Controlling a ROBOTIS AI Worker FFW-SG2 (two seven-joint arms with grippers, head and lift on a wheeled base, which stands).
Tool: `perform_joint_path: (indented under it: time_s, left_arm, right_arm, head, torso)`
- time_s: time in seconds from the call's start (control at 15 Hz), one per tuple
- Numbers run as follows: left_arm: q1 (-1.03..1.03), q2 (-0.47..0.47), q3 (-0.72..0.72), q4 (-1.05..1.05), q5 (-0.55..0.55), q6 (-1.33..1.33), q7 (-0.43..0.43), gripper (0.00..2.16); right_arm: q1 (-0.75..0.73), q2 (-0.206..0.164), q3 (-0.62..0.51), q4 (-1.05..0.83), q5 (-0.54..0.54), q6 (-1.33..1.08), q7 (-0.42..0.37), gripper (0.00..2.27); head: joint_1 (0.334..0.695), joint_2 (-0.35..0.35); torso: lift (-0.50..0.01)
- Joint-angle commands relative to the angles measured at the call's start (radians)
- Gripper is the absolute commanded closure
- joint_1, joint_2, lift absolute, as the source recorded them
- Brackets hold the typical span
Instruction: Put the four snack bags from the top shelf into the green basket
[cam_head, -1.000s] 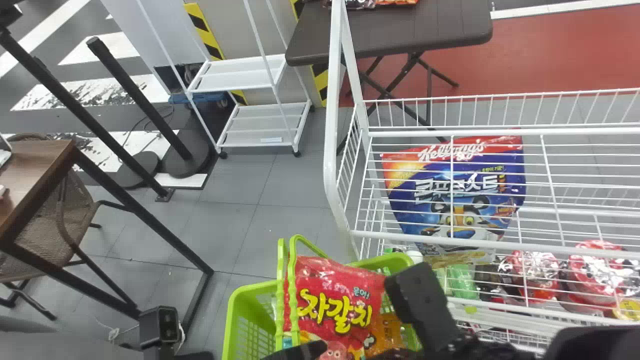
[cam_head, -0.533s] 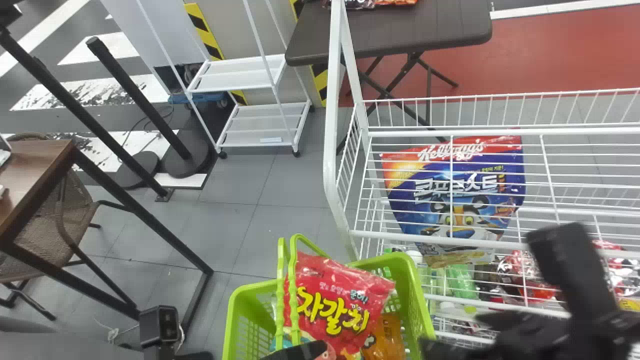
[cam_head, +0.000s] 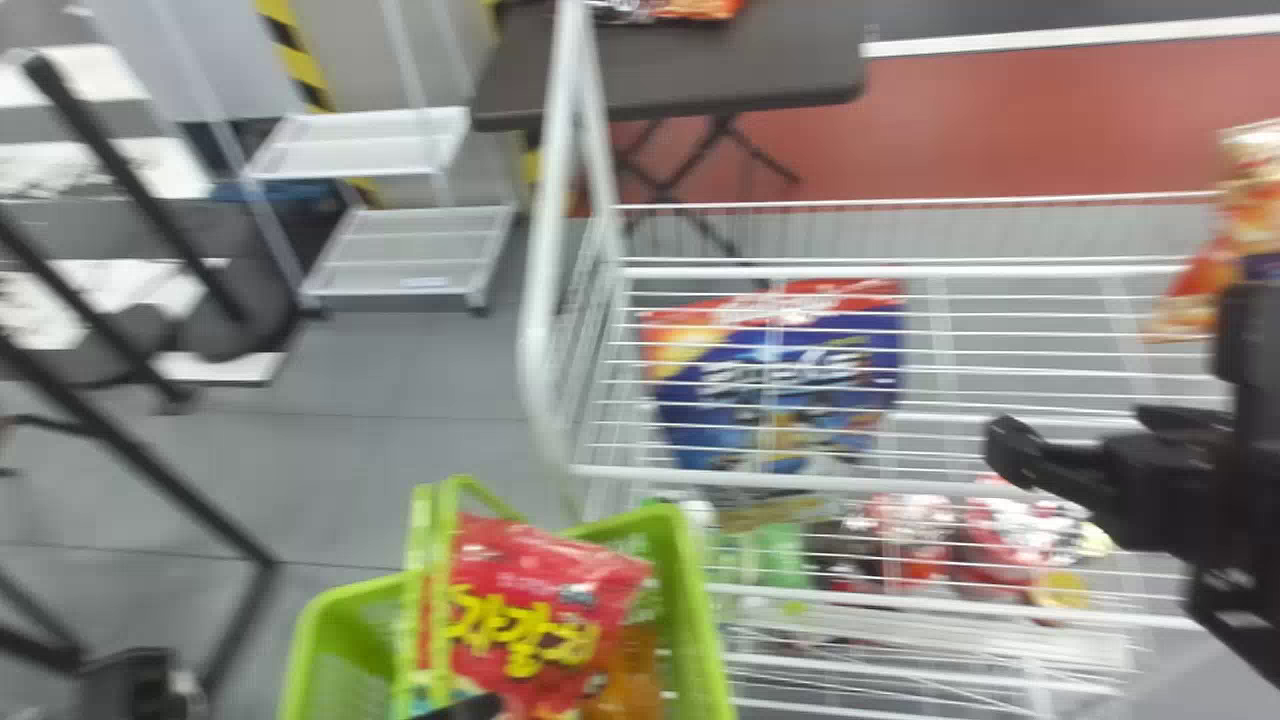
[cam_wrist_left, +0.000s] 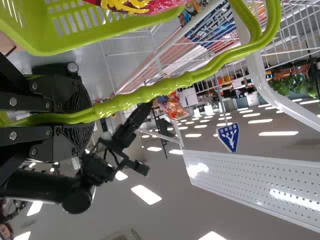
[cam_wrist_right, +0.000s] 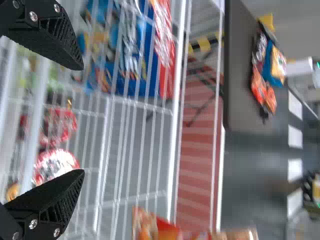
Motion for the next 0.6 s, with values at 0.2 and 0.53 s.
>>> perform_joint_path:
  time_s: [0.2, 0.53]
  left_arm:
    - [-0.002, -0.003, 0.007, 0.012, 0.008, 0.000, -0.010, 2.15]
    - [0.000, -0.003, 0.008, 0.013, 0.008, 0.000, -0.010, 2.15]
  right_arm:
    - [-0.144, -0.001, -0.115, 0.269, 0.055, -0.184, 0.003, 0.07]
    - [-0.268, -0.016, -0.191, 0.441, 0.089, -0.251, 0.012, 0.07]
  head:
    - [0.695, -0.094]
    - [0.695, -0.214]
  torso:
    - [-0.001]
    - [-0.001]
